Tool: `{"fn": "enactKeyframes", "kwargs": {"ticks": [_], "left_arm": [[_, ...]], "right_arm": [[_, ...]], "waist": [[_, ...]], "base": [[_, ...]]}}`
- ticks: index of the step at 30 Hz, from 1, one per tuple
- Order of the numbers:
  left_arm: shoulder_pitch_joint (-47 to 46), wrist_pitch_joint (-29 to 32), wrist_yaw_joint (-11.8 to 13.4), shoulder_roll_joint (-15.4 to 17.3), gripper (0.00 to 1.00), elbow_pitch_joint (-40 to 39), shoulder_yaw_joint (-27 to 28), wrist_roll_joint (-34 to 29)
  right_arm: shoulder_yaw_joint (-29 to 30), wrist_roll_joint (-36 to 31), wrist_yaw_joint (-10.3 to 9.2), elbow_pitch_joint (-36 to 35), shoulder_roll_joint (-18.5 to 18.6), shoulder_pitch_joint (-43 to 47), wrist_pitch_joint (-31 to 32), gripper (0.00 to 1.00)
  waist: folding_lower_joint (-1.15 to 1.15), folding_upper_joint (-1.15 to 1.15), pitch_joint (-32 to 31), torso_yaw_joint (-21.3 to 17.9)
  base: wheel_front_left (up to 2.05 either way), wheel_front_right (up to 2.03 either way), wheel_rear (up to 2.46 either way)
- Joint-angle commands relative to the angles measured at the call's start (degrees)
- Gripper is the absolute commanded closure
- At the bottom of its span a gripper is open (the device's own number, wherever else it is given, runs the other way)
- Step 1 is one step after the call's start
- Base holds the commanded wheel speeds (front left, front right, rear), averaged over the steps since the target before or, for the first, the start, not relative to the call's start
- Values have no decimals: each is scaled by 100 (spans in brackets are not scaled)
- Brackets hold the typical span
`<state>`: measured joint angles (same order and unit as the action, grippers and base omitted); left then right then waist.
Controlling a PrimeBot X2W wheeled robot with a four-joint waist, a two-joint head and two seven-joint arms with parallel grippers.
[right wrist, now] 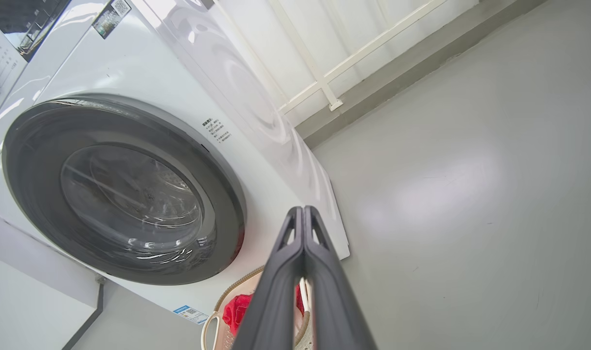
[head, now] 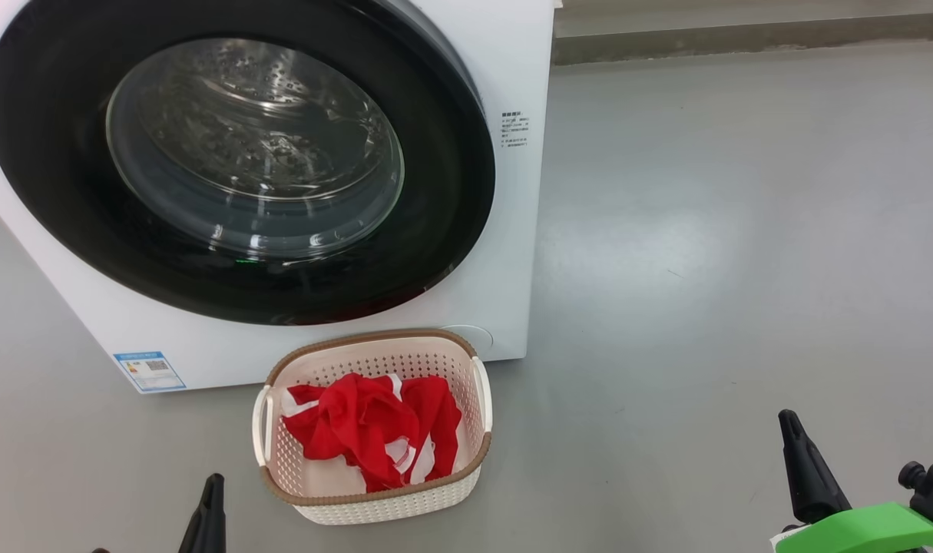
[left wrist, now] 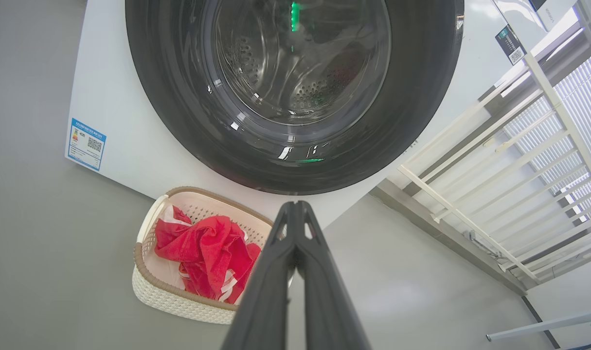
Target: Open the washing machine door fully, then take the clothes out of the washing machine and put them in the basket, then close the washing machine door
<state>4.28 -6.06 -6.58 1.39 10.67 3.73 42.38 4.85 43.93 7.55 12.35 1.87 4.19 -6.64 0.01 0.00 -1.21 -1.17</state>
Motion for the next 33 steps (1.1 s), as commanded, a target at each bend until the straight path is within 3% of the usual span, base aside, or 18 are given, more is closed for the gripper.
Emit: {"fn": "enactKeyframes", "kwargs": {"ticks": [1,33], "left_arm": [[-243,43,-36,88,100,-98,107,196],[-588,564,-60,114,100,90,182,2243]], "right_arm": [[-9,206,-3,-120,83,-304,43,100],[61,2188,-4,2,96,-618,583,100]], "waist": [[-1,0,3,2],[-1,0,61,51]], "base": [[0,0,0],[0,0,0]]}}
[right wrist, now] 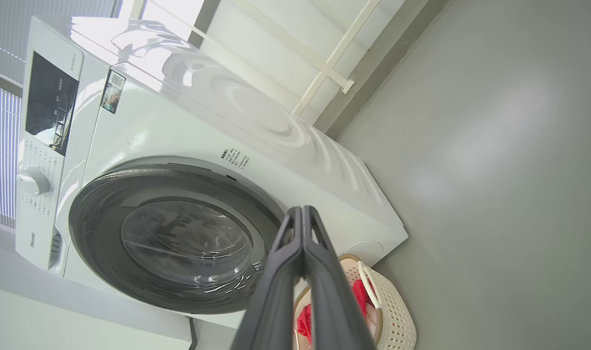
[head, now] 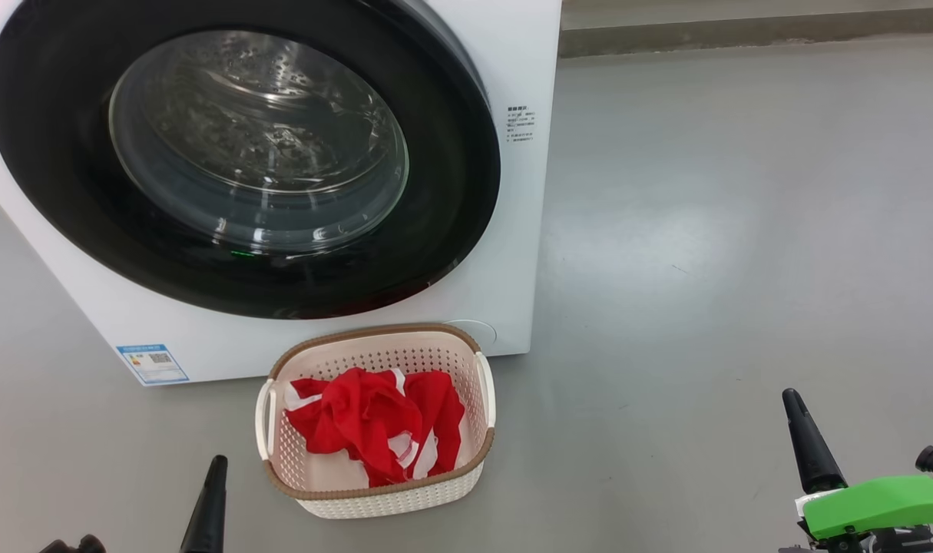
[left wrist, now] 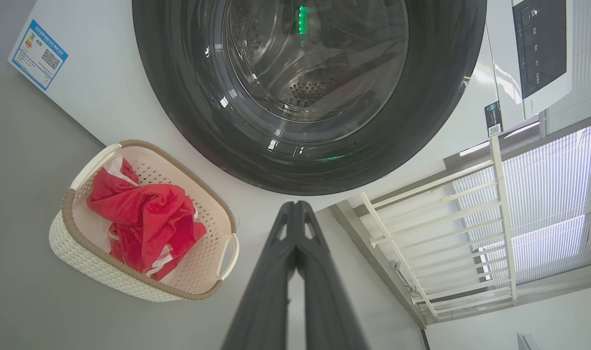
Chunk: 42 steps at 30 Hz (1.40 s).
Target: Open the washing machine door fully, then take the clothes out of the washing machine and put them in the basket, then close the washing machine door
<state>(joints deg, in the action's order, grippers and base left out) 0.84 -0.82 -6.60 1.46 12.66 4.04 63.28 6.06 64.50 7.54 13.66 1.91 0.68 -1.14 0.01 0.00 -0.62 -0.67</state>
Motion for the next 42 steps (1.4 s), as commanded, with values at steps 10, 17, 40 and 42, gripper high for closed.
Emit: {"fn": "enactKeyframes", "kwargs": {"ticks": [10,17,40,42], "left_arm": [[-341,186,-64,115,100,-57,172,731],[-416,299,-69,121,100,-16,189,1177],[-675,688,-87,140,100,125,244,2713],[-696,720,-88,142,100,136,249,2841]], "right_arm": [[-39,689,-4,-94,95,-356,185,100],[-23,1121,-4,-67,98,-424,303,100],[33,2604,-5,25,106,-659,710,100],[37,2728,-5,33,106,-679,744,100]], "waist": [[0,0,18,15],[0,0,31,26],[0,0,74,63],[0,0,78,66]], "base": [[0,0,0],[0,0,0],[0,0,0],[0,0,0]]}}
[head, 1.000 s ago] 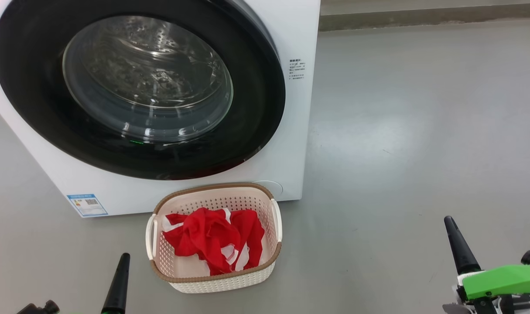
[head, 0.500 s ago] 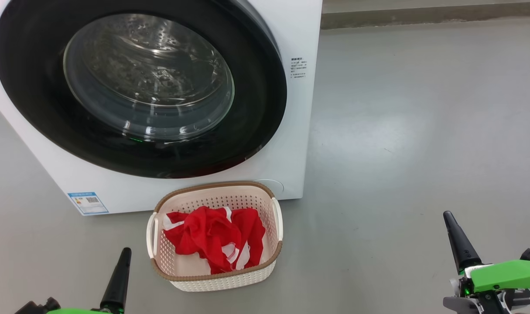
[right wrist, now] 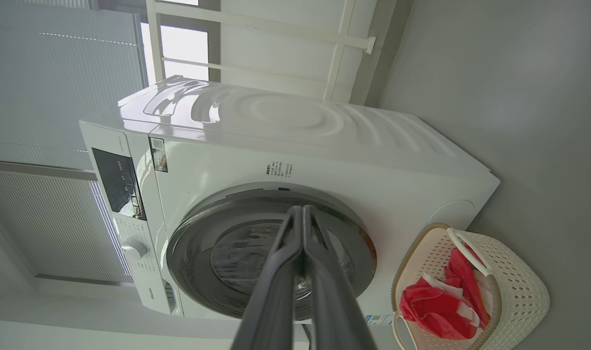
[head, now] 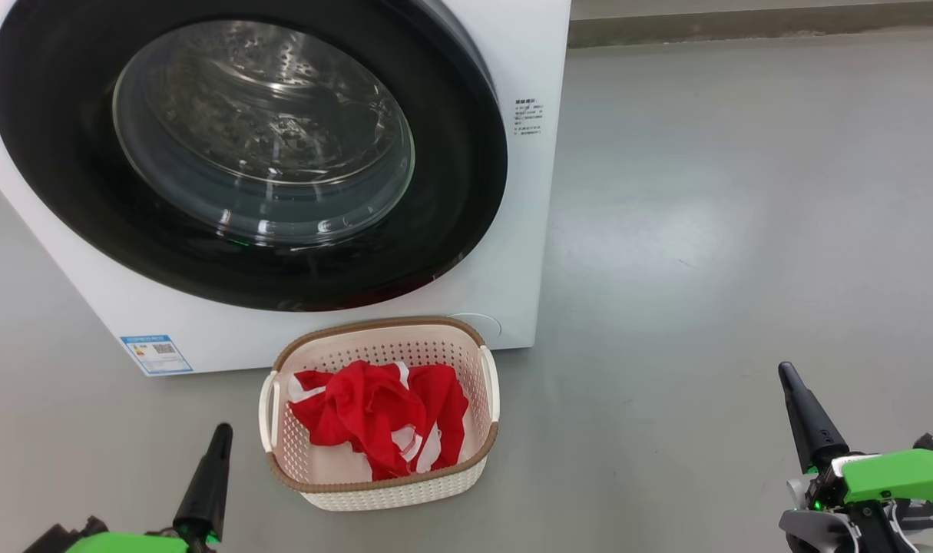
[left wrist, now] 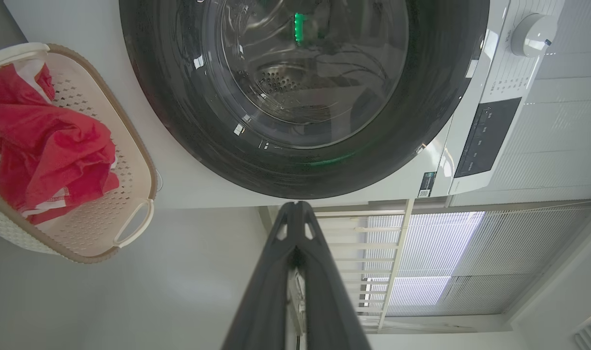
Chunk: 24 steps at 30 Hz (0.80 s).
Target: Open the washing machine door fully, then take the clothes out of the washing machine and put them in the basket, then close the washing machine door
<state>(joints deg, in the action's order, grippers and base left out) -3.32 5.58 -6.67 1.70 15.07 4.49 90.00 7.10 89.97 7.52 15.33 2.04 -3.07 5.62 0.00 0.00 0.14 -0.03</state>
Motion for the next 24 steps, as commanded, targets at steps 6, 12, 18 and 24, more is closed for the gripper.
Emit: {"fn": "enactKeyframes", "kwargs": {"ticks": [6,12,18,24], "left_arm": [[-288,93,-81,118,100,-100,205,216],[-288,92,-81,118,100,-100,205,216],[-287,92,-81,118,100,-101,205,216],[-287,92,-81,118,100,-101,204,216]], "right_arm": [[-64,224,-3,-131,93,-311,82,100],[-63,223,-3,-131,92,-311,83,100],[-62,222,-3,-131,91,-311,84,100],[-61,221,-3,-131,90,-311,84,100]], "waist": [[0,0,4,3],[0,0,4,3],[0,0,4,3],[0,0,4,3]], "base": [[0,0,0],[0,0,0],[0,0,0],[0,0,0]]}}
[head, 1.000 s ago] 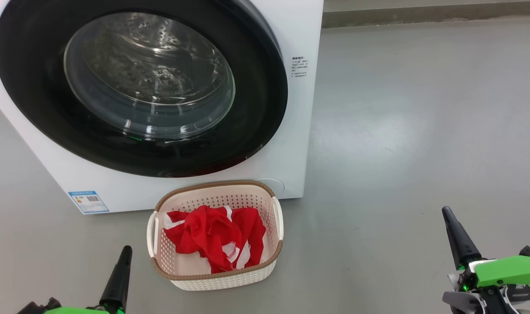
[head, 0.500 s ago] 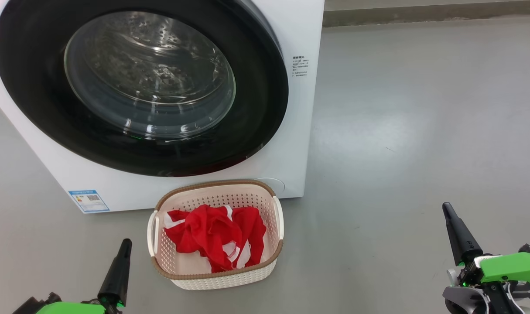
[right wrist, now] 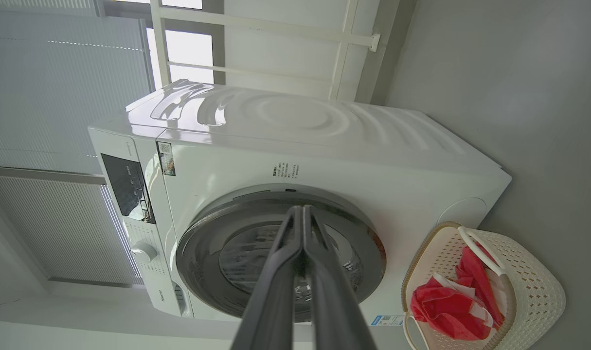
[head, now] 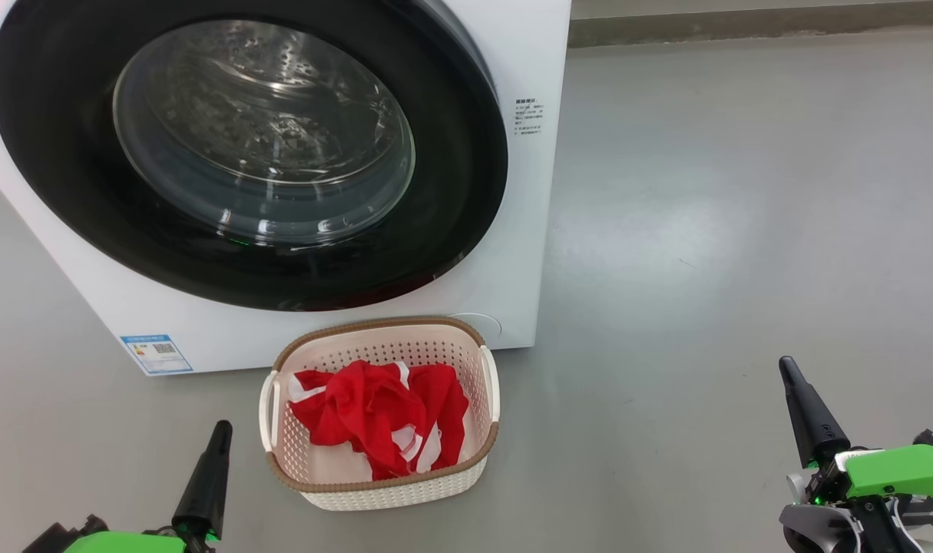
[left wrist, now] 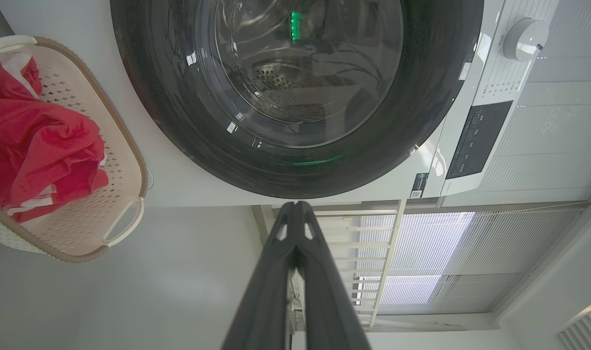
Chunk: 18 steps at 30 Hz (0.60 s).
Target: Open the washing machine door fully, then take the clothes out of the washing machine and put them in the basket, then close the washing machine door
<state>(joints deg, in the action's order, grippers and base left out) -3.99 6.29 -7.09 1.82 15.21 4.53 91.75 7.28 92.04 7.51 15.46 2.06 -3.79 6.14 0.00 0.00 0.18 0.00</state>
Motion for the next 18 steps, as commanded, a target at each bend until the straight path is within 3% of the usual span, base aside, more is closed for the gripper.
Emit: {"fn": "enactKeyframes", "kwargs": {"ticks": [1,18], "left_arm": [[-221,21,-40,106,100,-115,200,40],[-221,20,-40,106,100,-115,199,41]], "right_arm": [[-79,15,-2,-144,88,-239,33,100],[-76,13,-2,-144,87,-239,35,100]], "waist": [[0,0,0,0],[0,0,0,0]], "base": [[0,0,0],[0,0,0]]}}
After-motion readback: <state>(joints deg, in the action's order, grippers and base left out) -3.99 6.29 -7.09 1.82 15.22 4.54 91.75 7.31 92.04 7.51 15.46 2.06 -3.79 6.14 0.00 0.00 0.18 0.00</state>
